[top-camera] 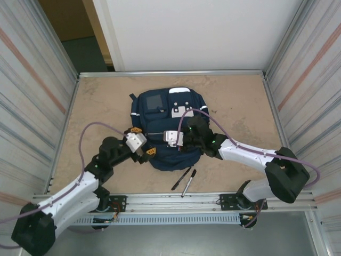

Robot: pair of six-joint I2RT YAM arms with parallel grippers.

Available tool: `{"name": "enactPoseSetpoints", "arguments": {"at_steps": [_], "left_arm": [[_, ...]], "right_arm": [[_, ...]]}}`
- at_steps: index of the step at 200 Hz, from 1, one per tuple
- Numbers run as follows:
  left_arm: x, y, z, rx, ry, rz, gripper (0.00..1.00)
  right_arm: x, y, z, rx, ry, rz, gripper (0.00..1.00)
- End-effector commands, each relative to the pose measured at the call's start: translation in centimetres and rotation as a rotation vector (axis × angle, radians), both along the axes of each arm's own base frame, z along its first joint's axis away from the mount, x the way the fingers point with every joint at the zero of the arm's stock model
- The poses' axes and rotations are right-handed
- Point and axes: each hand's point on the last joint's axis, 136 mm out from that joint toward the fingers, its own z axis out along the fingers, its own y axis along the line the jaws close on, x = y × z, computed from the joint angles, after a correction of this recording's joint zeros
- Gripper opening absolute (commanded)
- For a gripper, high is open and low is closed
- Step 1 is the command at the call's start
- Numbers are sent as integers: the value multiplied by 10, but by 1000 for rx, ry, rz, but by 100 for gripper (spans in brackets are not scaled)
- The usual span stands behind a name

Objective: Pack books, pencil case, and school supplies into a backpack

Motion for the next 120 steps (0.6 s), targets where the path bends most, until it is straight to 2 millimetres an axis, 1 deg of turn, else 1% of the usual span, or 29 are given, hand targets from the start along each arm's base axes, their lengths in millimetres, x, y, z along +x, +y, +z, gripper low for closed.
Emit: {"name": "enactPoseSetpoints", "arguments": {"at_steps": [1,7,13,21,26,35,38,49,58,63,65,66,67,68,69,71,73,86,102,110,120], "left_arm": [[17,2,-4,202,-80,11,95],[22,0,-2,197,-82,27,90],[28,-1,0,184,-78,39,83],[35,-4,4,145,-59,56,68],[40,-4,7,112,-39,73,56],[46,-7,11,64,4,89,39],[46,-8,11,57,21,83,33],[43,-15,11,55,63,46,13],[41,-20,8,52,89,24,1],[40,-22,7,47,100,16,0],[39,-22,6,44,104,16,0],[39,-23,6,42,106,16,0],[39,-23,6,40,108,15,0],[39,-23,5,38,110,15,0],[39,-23,5,36,111,15,0],[39,-24,5,32,115,13,0],[38,-24,4,29,120,13,0],[37,-26,4,3,147,15,0],[38,-27,5,-32,196,40,0],[37,-29,6,-51,213,39,0],[37,-33,8,-73,232,28,0]], "right_arm": [[-9,5,18,67,-1,46,0],[-10,5,18,63,0,52,0],[-11,5,19,59,4,56,0],[-11,4,19,54,6,45,0],[-8,3,19,52,1,20,1],[6,-1,22,72,-29,-77,2],[11,-3,23,80,-41,-110,6],[24,-12,29,121,-58,-219,26],[28,-18,35,158,-62,-274,32],[28,-20,39,175,-50,-295,37],[28,-21,41,184,-43,-307,41],[28,-22,42,187,-40,-311,45],[28,-23,43,193,-35,-317,54],[28,-23,44,194,-33,-321,75],[27,-23,45,199,-27,-324,85],[27,-24,46,207,-17,-336,96],[27,-26,48,215,-6,-350,100],[33,-41,59,288,39,-502,99],[40,-73,67,393,77,-737,99],[39,-91,68,427,152,-851,99],[34,-113,66,474,299,-1003,99]]}}
